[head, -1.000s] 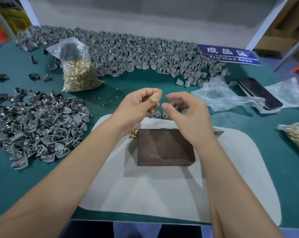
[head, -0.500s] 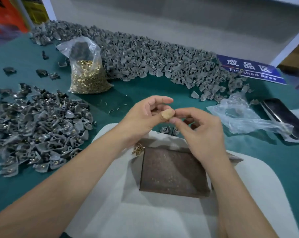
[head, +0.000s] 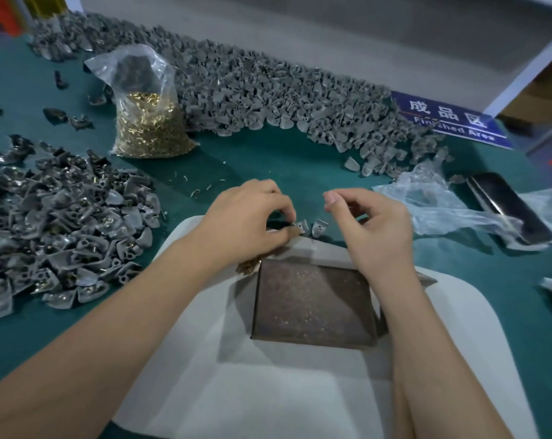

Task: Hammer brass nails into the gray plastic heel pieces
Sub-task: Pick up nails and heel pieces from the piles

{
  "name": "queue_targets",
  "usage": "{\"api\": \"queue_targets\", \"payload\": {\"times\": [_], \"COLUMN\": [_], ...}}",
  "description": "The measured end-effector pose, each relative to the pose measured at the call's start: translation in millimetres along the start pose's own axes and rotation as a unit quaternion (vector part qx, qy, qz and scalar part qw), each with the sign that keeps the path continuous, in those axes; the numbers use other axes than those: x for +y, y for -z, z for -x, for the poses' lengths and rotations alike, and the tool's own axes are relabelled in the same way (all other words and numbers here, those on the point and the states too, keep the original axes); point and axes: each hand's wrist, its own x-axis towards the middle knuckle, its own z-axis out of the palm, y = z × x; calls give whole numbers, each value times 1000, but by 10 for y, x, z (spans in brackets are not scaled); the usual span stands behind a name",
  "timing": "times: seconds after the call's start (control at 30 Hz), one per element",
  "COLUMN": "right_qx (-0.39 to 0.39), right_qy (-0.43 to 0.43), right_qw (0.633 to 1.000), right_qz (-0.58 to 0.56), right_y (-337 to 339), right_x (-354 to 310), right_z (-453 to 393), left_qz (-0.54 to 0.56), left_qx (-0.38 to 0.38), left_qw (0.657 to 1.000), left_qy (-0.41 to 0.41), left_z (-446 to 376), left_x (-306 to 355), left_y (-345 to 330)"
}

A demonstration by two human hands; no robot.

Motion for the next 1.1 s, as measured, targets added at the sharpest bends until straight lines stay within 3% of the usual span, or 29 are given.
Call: {"api": "queue_targets", "payload": {"times": [0.23, 0.53, 0.97, 1.1], "right_qx": [8, 23, -41, -53], "right_qy": [-9, 72, 84, 44], "right_qw": [999, 997, 995, 995], "right_qz": [-30, -34, -32, -74], "right_y": [-5, 45, 50, 36], "right_x": [14, -53, -67, -62], "right_z": [-5, 5, 7, -4], "left_qz": [167, 330, 263, 326], "left_qx": [106, 133, 165, 152], "left_qw": [980, 934, 950, 933], "left_qy": [36, 23, -37, -15], "left_z": [5, 21, 40, 40], "left_x": [74, 190, 180, 194], "left_y": [-77, -158, -143, -161]}}
